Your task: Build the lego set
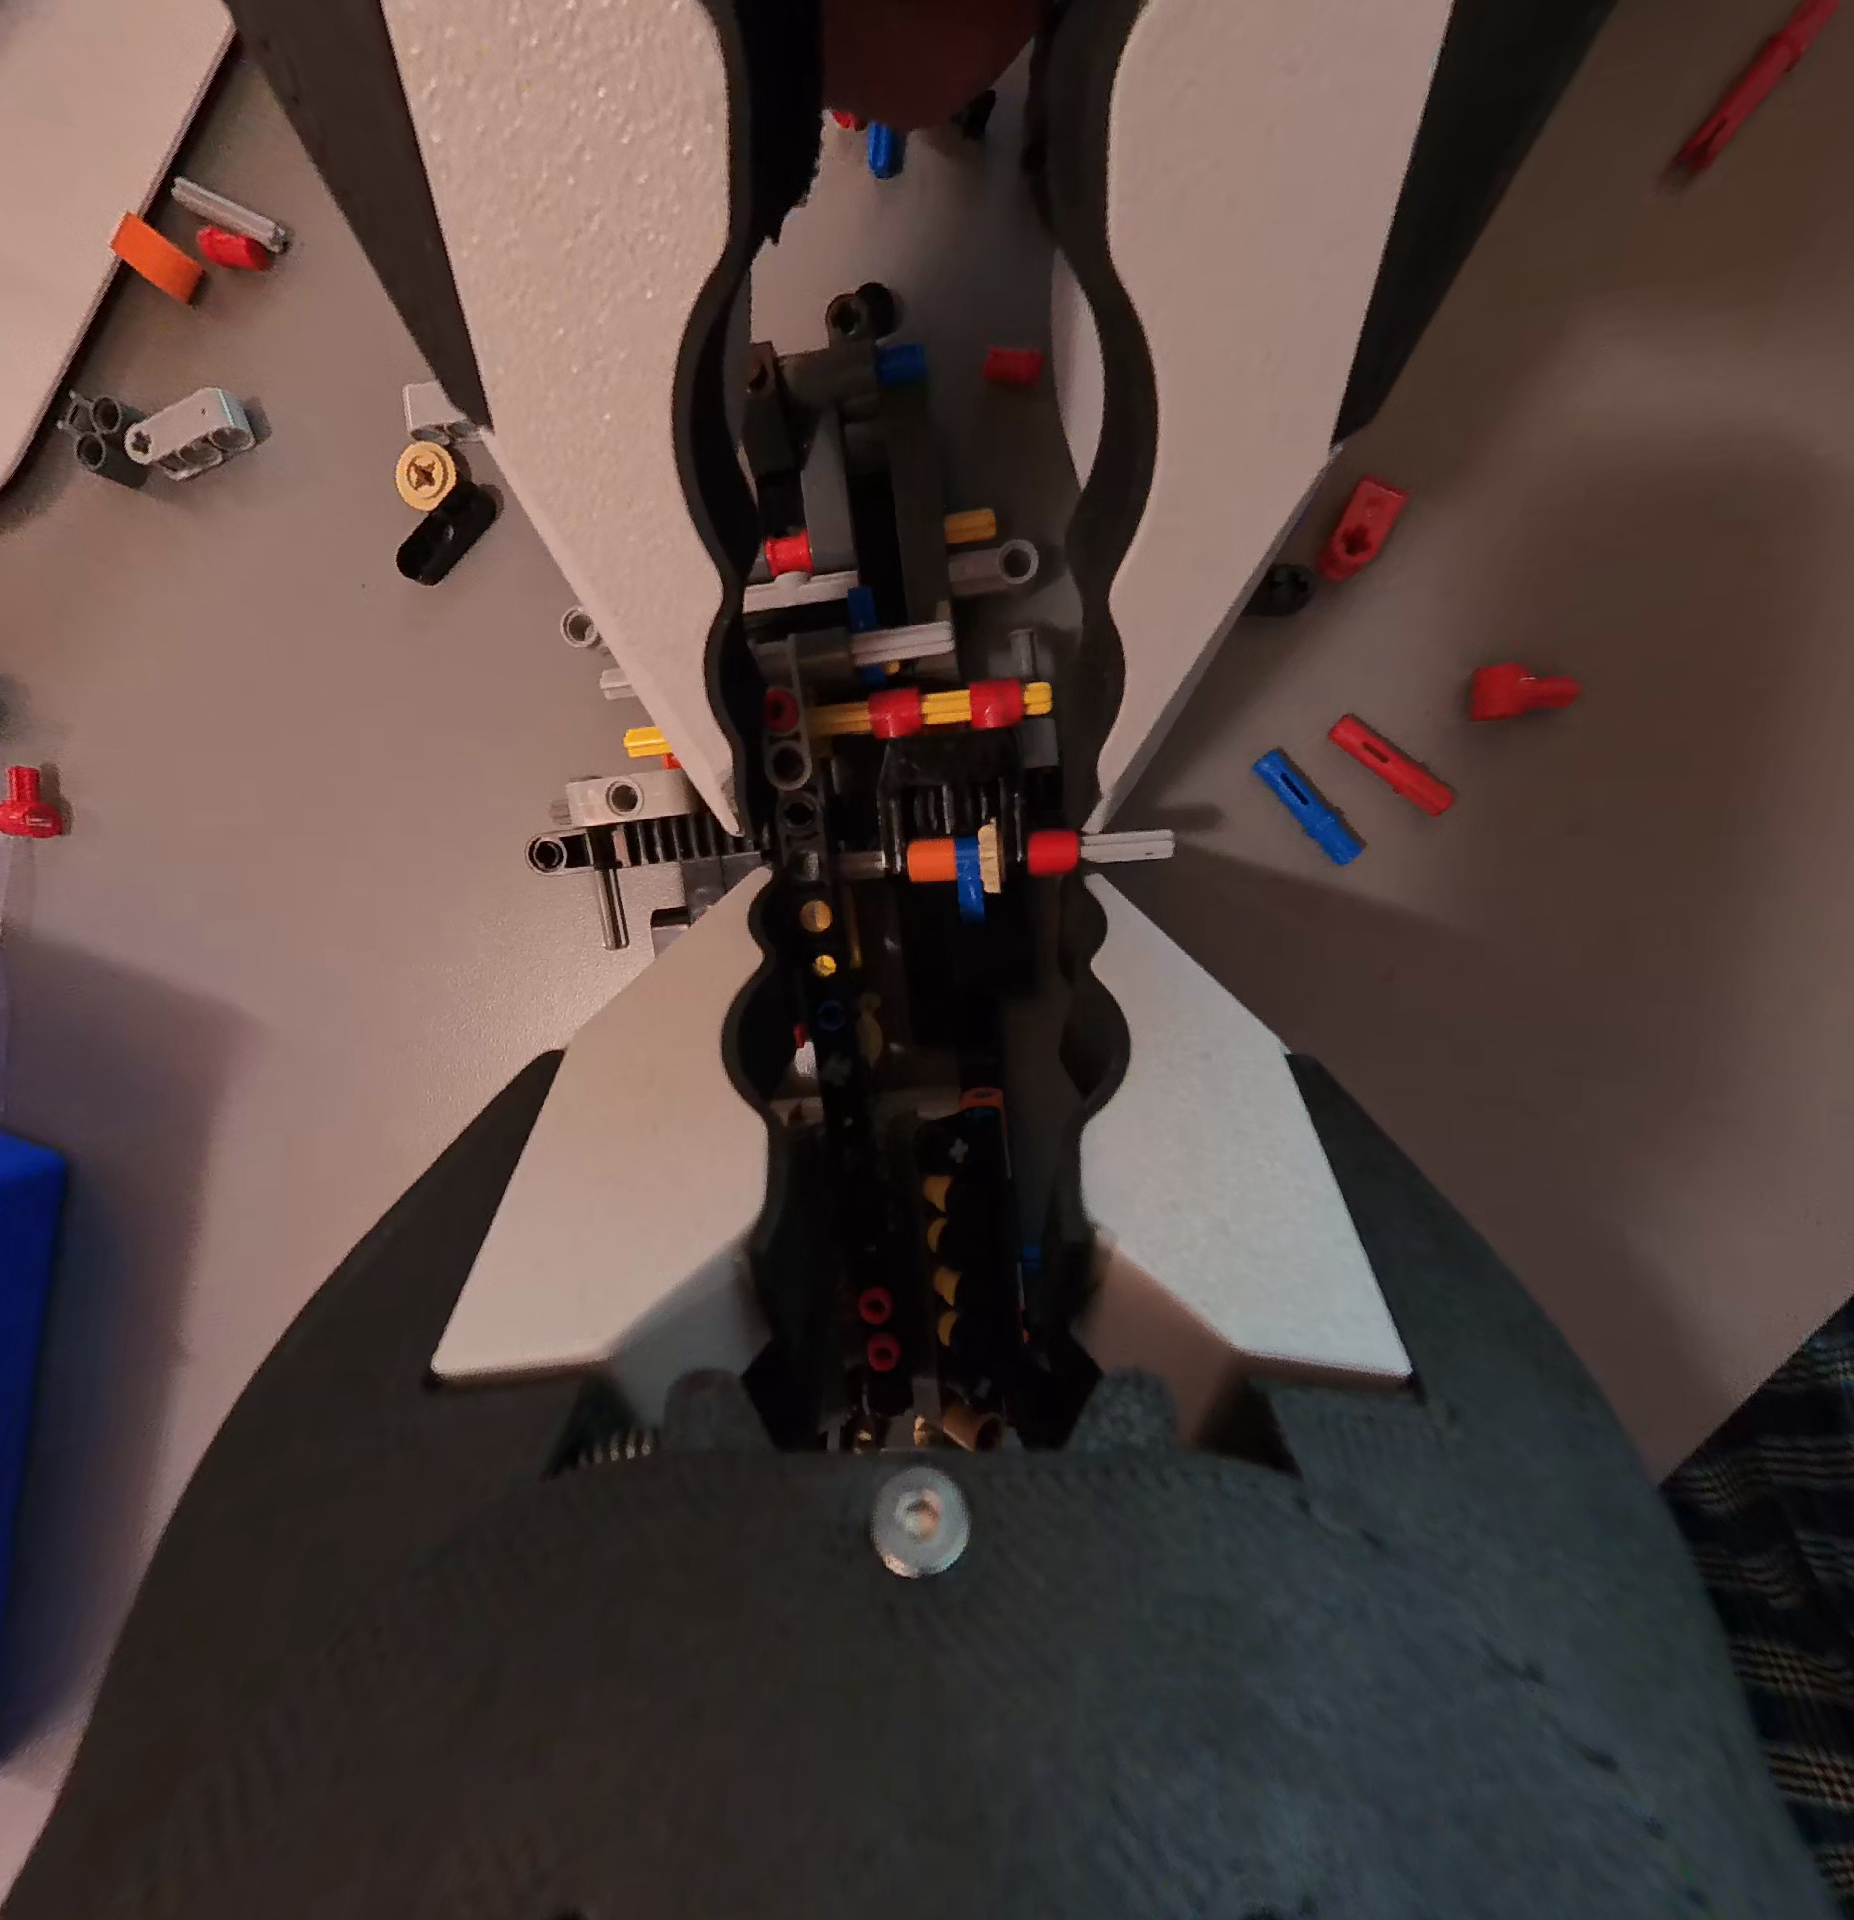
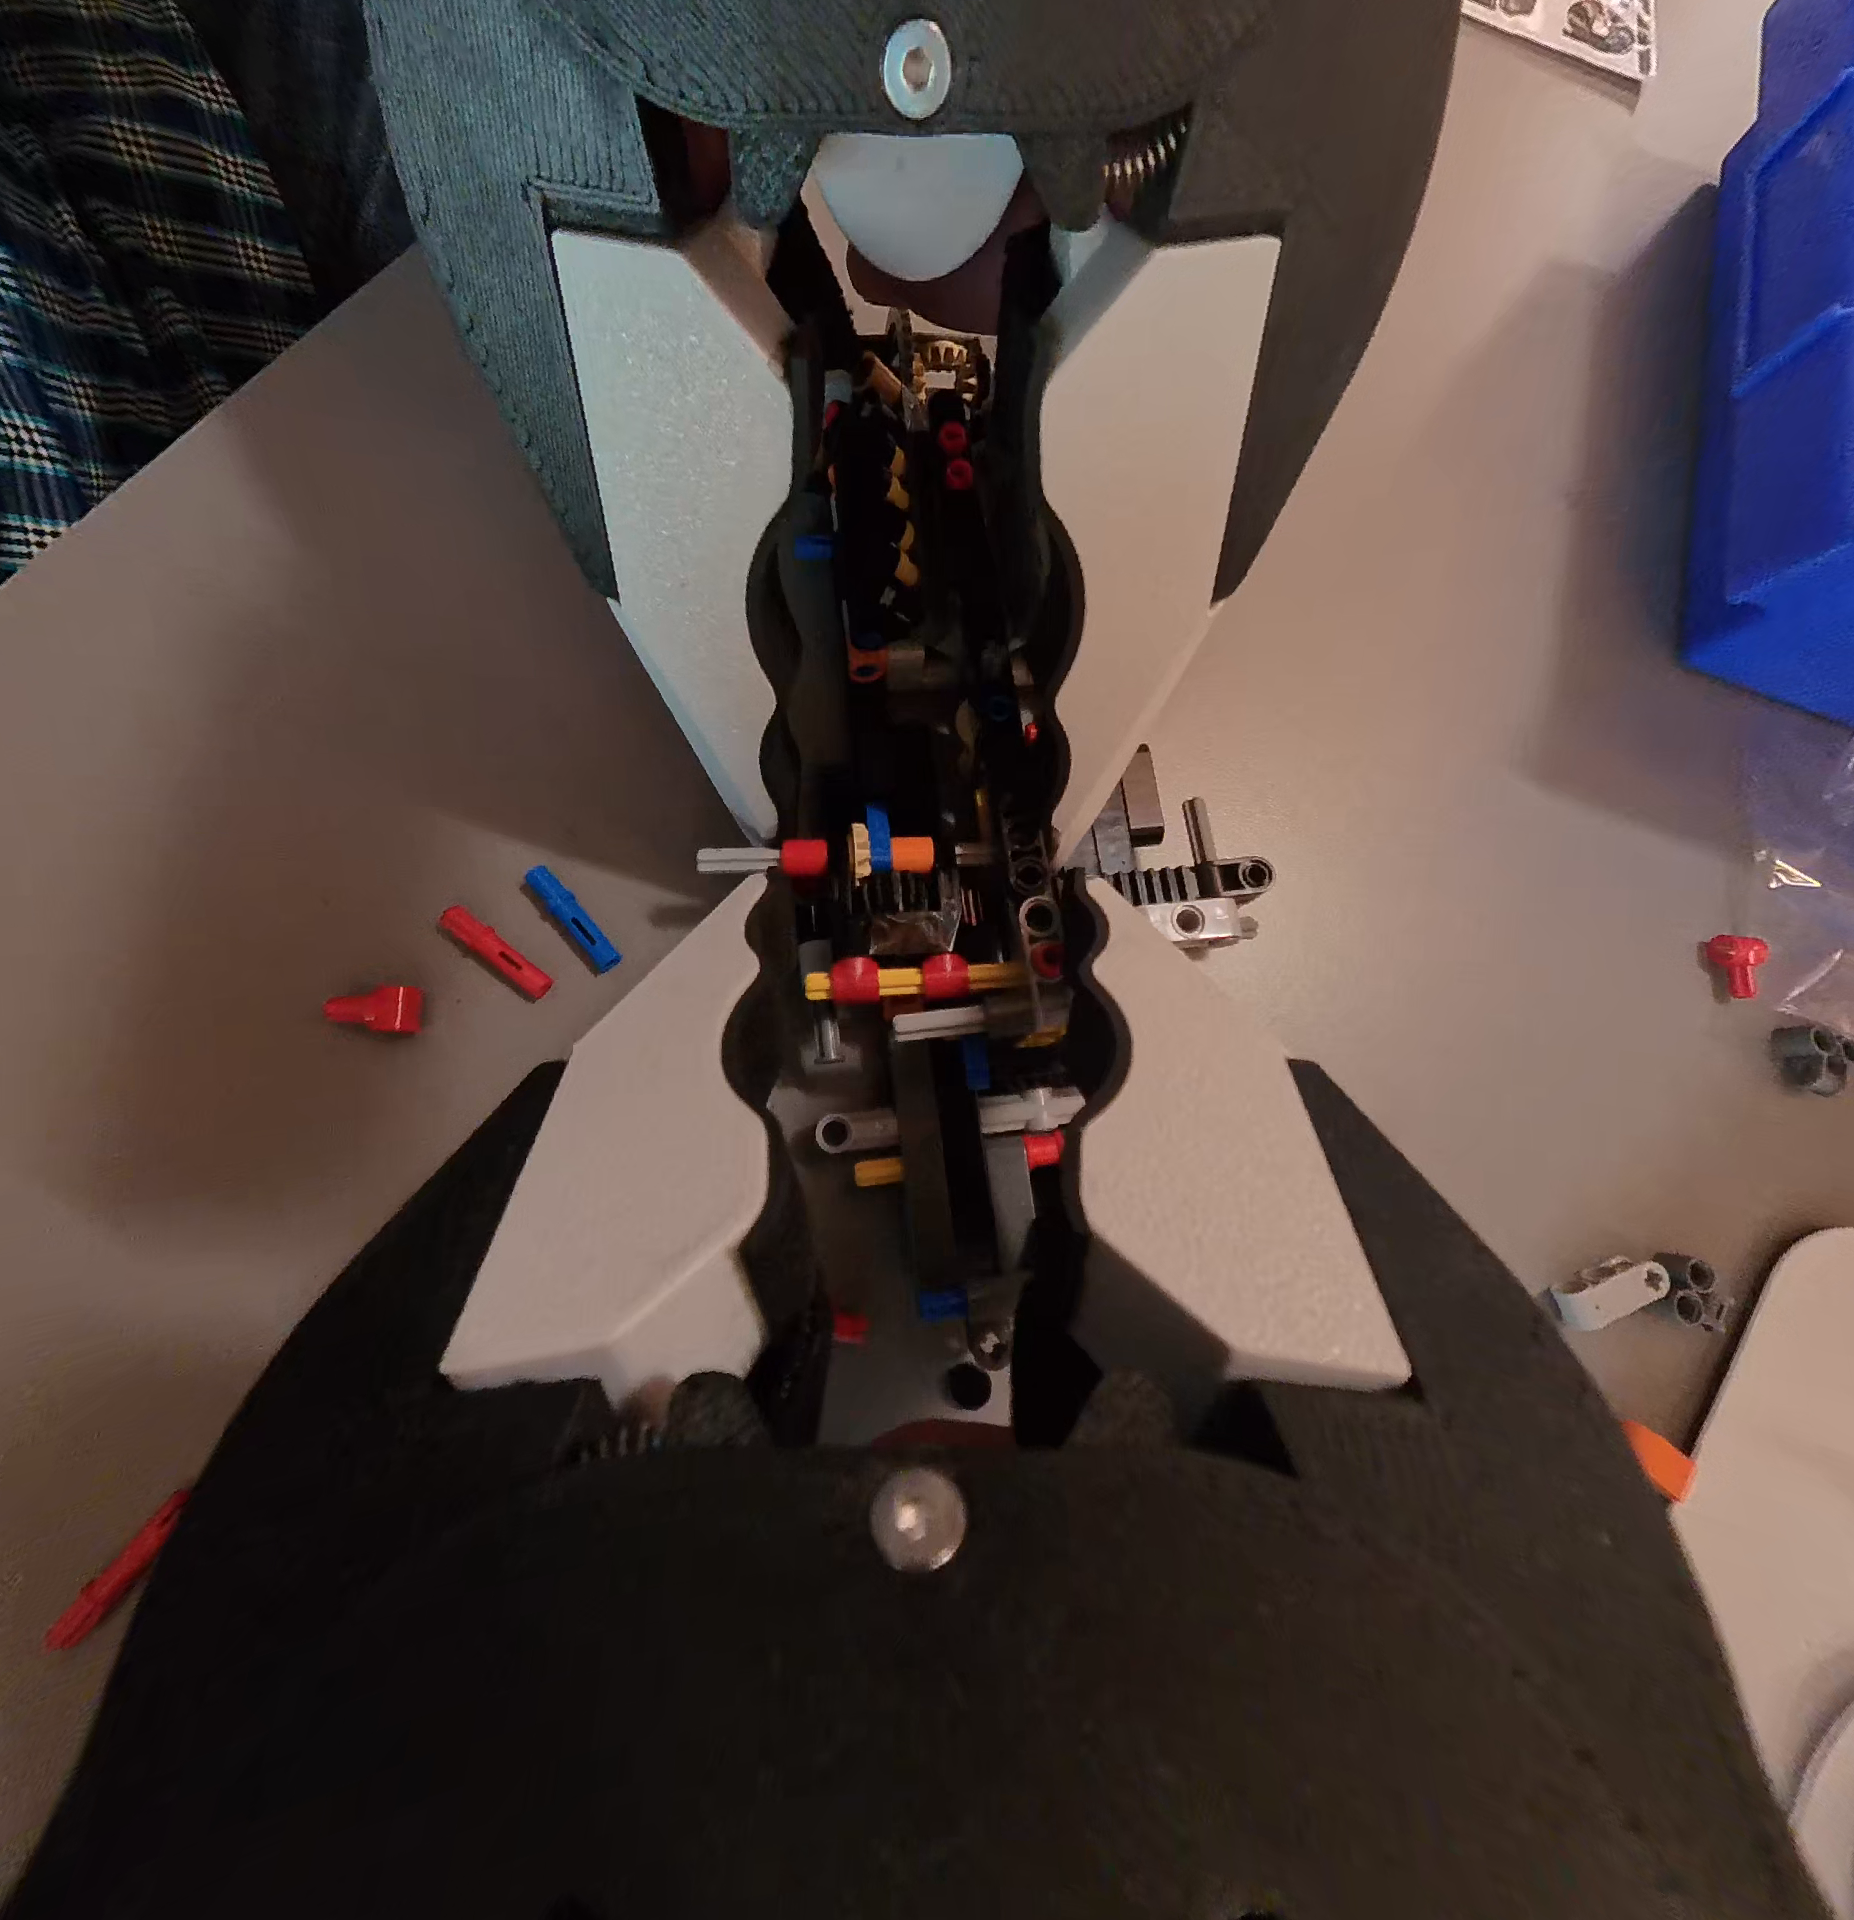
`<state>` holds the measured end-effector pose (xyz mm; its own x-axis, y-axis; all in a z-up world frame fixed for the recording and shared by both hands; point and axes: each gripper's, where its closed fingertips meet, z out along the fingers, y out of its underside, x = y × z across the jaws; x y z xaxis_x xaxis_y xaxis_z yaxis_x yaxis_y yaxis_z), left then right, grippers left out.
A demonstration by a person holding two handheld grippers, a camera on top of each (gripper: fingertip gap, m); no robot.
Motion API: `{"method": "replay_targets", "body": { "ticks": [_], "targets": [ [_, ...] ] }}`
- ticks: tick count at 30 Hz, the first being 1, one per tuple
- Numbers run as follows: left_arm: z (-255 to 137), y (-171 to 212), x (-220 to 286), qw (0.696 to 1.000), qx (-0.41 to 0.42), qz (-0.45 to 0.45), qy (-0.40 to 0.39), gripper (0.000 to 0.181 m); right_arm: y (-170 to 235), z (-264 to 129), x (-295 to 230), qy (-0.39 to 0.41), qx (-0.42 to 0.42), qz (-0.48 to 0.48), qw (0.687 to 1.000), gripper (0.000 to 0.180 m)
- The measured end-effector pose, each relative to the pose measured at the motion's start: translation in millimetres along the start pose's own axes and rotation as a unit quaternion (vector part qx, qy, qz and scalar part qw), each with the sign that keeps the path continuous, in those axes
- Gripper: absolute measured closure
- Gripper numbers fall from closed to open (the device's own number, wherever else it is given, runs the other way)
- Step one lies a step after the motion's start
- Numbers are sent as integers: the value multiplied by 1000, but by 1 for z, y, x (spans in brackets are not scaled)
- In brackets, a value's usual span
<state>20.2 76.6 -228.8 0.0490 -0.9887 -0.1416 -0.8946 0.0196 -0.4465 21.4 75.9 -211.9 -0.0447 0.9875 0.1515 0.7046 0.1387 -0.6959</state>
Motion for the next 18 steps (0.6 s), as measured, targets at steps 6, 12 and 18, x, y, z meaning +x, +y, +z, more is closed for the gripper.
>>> {"method": "replay_targets", "body": {
  "ticks": [6,12,18],
  "targets": [
    [0,-1,0,1000,8,2,-7,130,-1,-1,1,6,7,6,1000,129],
    [-6,0,-6,999,21,-2,-25,119,-8,-19,6,23,23,8,999,120],
    [-21,-2,1,997,43,15,-64,122,4,-48,0,42,3,9,999,146]
  ]
}}
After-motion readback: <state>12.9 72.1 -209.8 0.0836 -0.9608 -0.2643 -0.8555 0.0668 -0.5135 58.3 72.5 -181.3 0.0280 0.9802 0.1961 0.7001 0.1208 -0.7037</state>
